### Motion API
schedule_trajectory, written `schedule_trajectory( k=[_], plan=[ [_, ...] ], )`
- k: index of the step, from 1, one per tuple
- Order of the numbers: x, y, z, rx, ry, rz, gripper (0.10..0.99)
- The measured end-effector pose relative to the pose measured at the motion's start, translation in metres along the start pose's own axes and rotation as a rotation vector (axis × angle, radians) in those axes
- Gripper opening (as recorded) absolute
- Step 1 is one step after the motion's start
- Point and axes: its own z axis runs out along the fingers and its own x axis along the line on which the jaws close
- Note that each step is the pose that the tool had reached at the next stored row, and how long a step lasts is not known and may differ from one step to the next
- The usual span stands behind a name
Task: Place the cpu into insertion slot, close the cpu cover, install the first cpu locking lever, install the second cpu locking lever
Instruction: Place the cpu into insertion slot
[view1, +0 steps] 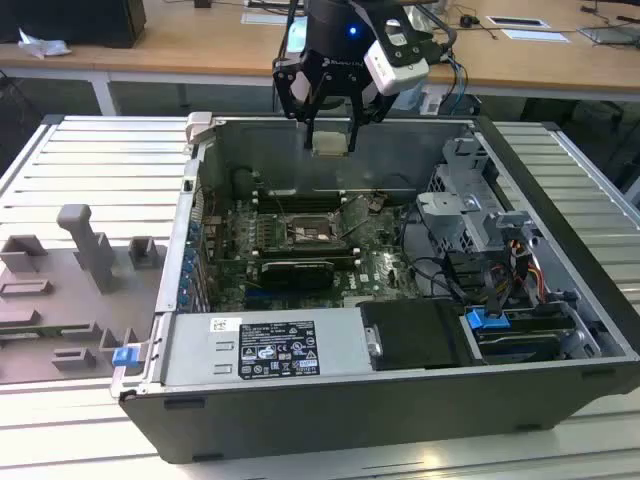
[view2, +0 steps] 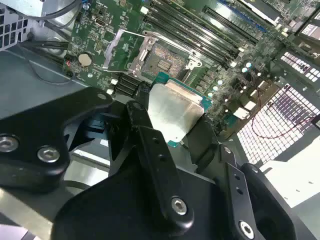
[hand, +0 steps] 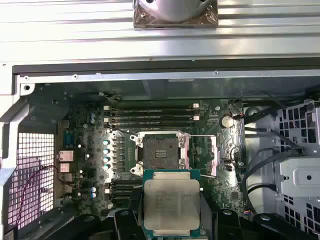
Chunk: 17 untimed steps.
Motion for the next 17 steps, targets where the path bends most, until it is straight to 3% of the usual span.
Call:
schedule_trajectory(
  k=[17],
  plan=[
    [0.0001,-0.0001,0.0008,-0.002,-0.0093,0.104,0.541]
  ],
)
